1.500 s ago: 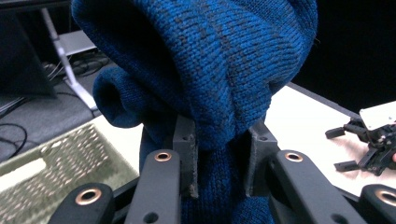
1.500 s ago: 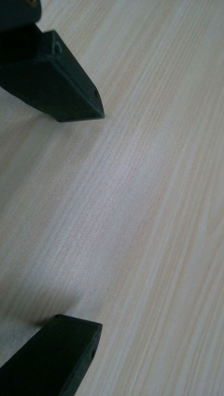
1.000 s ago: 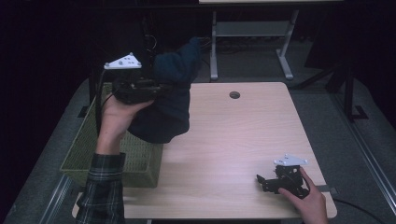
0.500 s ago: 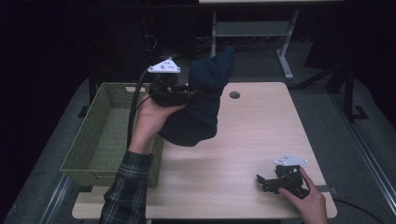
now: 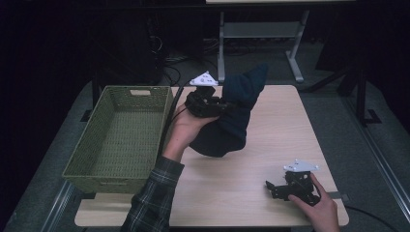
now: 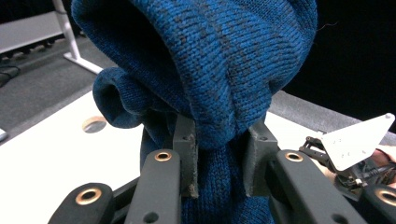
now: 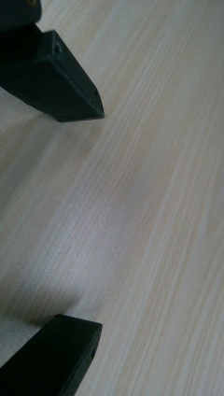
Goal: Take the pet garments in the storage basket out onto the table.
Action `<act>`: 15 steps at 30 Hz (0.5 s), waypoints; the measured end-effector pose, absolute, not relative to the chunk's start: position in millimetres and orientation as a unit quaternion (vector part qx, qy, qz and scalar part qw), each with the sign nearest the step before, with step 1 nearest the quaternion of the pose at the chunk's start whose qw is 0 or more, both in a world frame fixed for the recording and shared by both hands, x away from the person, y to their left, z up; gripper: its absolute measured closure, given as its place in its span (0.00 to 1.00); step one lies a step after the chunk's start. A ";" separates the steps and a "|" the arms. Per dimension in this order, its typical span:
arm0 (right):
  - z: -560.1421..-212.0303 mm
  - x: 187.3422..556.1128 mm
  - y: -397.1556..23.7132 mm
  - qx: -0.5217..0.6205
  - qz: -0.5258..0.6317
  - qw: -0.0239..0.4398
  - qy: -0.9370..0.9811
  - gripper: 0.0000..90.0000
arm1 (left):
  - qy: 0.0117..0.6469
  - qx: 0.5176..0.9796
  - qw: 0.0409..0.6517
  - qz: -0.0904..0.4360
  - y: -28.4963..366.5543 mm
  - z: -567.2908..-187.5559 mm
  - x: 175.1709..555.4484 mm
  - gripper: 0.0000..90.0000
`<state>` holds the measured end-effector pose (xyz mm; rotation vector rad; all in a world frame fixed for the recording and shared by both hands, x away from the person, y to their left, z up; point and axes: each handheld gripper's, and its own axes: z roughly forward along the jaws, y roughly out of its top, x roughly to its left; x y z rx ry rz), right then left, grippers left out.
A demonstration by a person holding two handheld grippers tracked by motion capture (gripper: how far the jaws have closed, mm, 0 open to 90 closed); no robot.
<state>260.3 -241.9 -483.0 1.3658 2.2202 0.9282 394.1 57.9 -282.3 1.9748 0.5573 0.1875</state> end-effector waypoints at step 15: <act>-483.1 260.3 -241.8 0.485 0.330 0.186 0.788 0.01 | 0.222 0.843 0.489 0.043 8.6 -336.5 406.0 0.78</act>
